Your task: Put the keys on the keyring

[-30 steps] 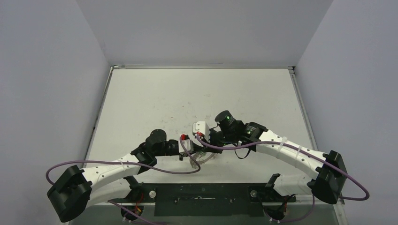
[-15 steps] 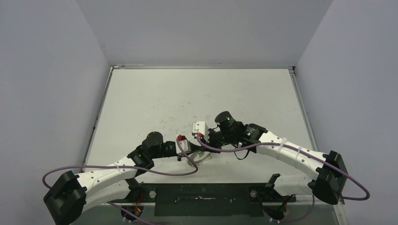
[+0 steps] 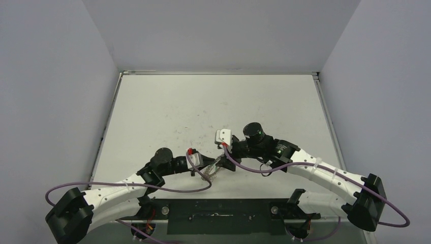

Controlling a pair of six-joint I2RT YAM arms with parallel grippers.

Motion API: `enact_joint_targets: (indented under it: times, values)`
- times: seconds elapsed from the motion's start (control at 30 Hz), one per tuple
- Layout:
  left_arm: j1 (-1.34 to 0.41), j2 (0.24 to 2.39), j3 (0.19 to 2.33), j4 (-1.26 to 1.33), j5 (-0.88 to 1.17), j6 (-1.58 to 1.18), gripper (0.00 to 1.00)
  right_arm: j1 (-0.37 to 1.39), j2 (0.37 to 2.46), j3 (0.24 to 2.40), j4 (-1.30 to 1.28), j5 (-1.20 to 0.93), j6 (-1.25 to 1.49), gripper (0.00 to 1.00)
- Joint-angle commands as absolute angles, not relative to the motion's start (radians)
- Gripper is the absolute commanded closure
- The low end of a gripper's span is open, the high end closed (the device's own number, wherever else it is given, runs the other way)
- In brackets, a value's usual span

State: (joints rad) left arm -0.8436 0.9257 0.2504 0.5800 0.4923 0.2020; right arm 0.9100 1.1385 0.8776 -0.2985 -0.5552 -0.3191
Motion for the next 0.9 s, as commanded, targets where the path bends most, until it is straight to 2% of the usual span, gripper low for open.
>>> enact_joint_targets:
  times: [0.0, 0.27, 0.37, 0.5, 0.57, 0.87]
  values:
    - [-0.85, 0.888, 0.223, 0.684, 0.478, 0.184, 1.0, 0.872, 1.046, 0.802, -0.123, -0.6, -0.296, 0.35]
    - [-0.851, 0.838, 0.174, 0.766, 0.492, 0.164, 1.0, 0.802, 0.99, 0.683, 0.032, -0.788, -0.32, 0.37]
    - [-0.851, 0.82, 0.165, 0.776, 0.487, 0.158, 1.0, 0.802, 1.0, 0.666, 0.065, -0.811, -0.319, 0.43]
    - [-0.852, 0.807, 0.161, 0.774, 0.482, 0.149, 1.0, 0.809, 1.038, 0.663, 0.092, -0.863, -0.31, 0.56]
    - [-0.851, 0.806, 0.162, 0.775, 0.482, 0.149, 1.0, 0.818, 1.053, 0.658, 0.106, -0.867, -0.31, 0.59]
    - [-0.852, 0.805, 0.168, 0.772, 0.482, 0.145, 1.0, 0.83, 1.106, 0.614, 0.17, -0.834, -0.324, 0.58]
